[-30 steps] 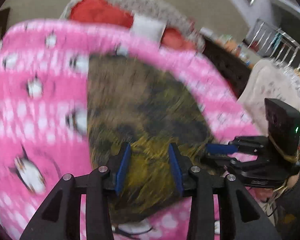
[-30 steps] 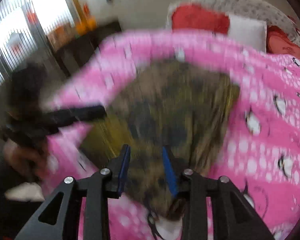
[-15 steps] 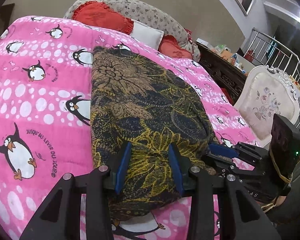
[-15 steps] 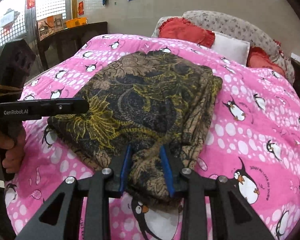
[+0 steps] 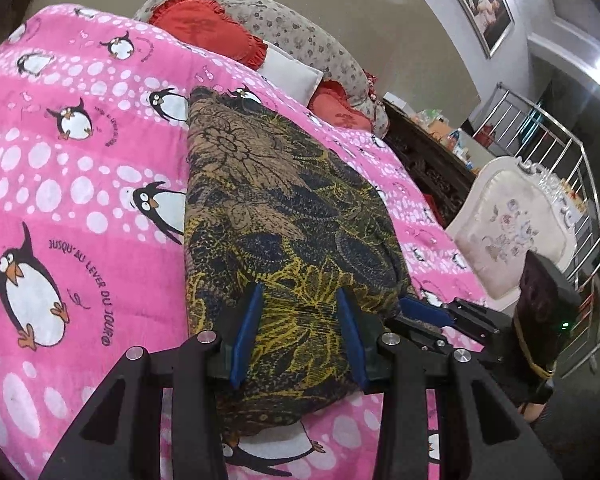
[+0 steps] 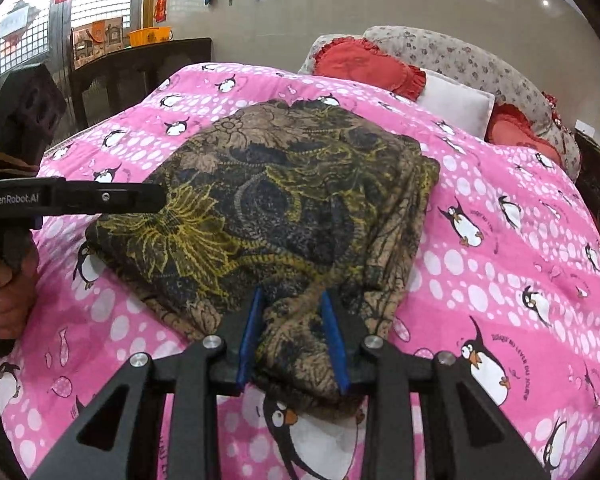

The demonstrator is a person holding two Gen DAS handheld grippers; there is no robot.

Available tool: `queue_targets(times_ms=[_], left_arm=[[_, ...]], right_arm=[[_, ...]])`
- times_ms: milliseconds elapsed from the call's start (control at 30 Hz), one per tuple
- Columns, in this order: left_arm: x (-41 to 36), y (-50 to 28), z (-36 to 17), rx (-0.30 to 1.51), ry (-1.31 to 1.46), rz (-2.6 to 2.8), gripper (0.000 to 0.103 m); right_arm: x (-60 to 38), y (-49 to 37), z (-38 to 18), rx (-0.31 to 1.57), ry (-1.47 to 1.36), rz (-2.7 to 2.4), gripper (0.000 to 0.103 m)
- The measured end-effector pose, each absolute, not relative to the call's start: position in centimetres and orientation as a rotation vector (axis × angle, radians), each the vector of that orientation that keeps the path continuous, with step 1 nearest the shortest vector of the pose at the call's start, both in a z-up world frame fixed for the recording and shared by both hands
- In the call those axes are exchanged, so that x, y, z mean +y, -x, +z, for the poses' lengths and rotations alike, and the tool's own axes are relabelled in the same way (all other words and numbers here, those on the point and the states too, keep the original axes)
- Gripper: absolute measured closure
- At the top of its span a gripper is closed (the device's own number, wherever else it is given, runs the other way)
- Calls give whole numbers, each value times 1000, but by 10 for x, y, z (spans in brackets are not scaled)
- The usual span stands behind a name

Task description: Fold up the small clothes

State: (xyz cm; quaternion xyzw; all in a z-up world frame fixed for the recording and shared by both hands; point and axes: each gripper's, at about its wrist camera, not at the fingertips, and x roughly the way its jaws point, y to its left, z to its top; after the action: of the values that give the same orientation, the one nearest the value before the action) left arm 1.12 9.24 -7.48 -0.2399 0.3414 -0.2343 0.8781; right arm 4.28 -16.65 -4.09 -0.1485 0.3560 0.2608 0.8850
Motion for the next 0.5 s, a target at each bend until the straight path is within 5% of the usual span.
queue_targets(times_ms=[500], left_arm=[[100, -14, -81, 704, 576, -532, 85]], right_arm=[[-176, -51, -42, 767, 237, 561, 70]])
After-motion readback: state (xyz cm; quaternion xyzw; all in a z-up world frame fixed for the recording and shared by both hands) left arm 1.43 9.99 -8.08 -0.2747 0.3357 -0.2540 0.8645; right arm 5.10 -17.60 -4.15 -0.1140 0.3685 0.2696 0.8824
